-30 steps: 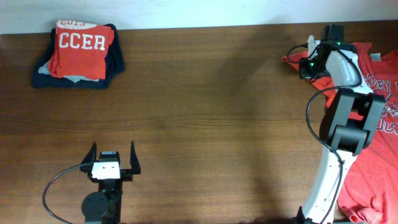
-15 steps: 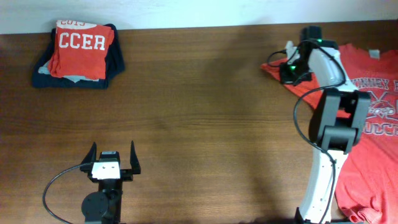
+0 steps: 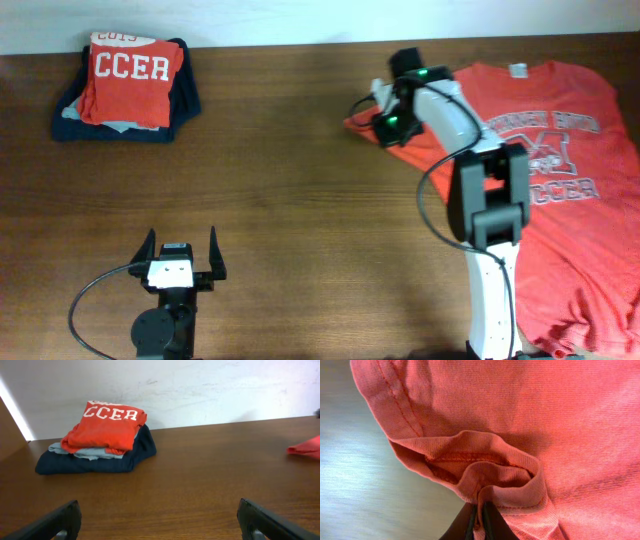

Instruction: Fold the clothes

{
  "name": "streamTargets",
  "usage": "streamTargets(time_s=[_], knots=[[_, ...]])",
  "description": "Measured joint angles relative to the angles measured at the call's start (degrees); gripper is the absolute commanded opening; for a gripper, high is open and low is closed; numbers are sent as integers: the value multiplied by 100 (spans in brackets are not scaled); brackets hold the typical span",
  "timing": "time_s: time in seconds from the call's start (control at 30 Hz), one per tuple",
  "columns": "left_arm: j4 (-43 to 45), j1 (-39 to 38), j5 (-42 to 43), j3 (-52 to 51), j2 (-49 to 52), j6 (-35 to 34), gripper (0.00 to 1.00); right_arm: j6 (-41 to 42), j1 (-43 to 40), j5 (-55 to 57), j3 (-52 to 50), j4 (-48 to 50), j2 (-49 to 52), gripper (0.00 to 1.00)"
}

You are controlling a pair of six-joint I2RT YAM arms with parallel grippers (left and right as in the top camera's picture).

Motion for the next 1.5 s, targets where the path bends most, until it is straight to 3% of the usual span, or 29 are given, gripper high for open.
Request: streamTargets(time_s=[0.33, 0.53, 0.9, 1.23, 1.27, 1.33, 1.37, 1.5], knots=[[0, 0, 0, 0, 0, 0, 99, 457, 1375, -72, 0, 0, 0, 12], [2, 0, 0, 0, 0, 0, 99, 693, 2124, -103, 0, 11, 0, 23], [2, 0, 0, 0, 0, 0, 99, 737, 3169, -186, 20, -57, 0, 24], [0, 0, 0, 0, 0, 0, 99, 730, 2583, 15, 588, -627, -323, 24], [2, 0, 0, 0, 0, 0, 99, 737, 2498, 33, 590, -656, -367, 23], [0, 0, 0, 0, 0, 0, 99, 730, 2291, 61, 581, -691, -417, 7], [0, 0, 0, 0, 0, 0, 99, 752, 2227, 72, 560, -684, -417, 4], [0, 0, 0, 0, 0, 0, 99, 780, 2087, 122, 240, -664, -417, 4]])
